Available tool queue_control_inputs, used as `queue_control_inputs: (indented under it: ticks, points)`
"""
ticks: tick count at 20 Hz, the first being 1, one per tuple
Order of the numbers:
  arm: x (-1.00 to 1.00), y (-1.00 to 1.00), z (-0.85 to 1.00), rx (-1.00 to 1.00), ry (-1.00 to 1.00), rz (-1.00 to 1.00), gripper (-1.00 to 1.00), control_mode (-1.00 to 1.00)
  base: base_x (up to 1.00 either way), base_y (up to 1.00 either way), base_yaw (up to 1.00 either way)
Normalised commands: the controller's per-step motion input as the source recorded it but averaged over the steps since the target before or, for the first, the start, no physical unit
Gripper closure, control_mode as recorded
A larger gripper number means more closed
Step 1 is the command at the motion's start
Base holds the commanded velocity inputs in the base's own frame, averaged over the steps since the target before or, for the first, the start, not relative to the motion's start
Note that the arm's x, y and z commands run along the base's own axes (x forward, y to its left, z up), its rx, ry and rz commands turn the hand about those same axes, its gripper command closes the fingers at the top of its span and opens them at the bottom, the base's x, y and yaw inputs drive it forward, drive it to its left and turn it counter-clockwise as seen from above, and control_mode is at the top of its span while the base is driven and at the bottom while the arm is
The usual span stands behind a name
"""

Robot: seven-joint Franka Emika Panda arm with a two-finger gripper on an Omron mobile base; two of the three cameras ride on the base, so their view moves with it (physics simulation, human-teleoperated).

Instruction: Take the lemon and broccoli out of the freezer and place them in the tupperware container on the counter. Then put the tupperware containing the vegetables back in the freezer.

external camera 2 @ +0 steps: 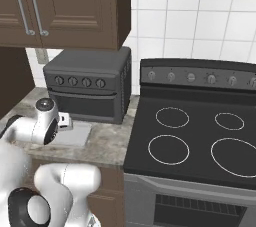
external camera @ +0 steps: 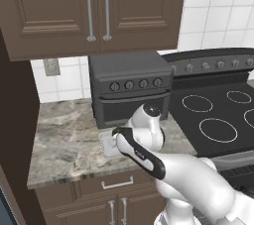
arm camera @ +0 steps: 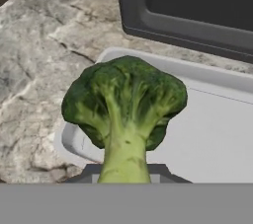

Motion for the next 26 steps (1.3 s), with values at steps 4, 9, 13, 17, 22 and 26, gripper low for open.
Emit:
queue_control_inputs:
  ticks: [4,9,13,17,22,26]
  points:
    - [0.45,0.20,-0.26,0.00,0.09,0.00,1.00,-1.00,0.00,0.00,0.00]
    - [0.33,0.21,-0.31,-0.01,0.10,0.00,1.00,-1.00,0.00,0.00,0.00]
    - [0.21,0.25,-0.22,-0.03,0.05,0.00,1.00,-1.00,0.00,0.00,0.00]
    - [0.03,0.28,-0.19,-0.04,0.02,0.00,-1.00,-1.00,0.00,0.00,0.00]
    - [0.00,0.06,-0.14,-0.02,0.00,0.00,-1.00,-1.00,0.00,0.00,0.00]
    - [0.00,-0.11,0.00,-0.01,0.00,0.00,-1.00,-1.00,0.00,0.00,0.00]
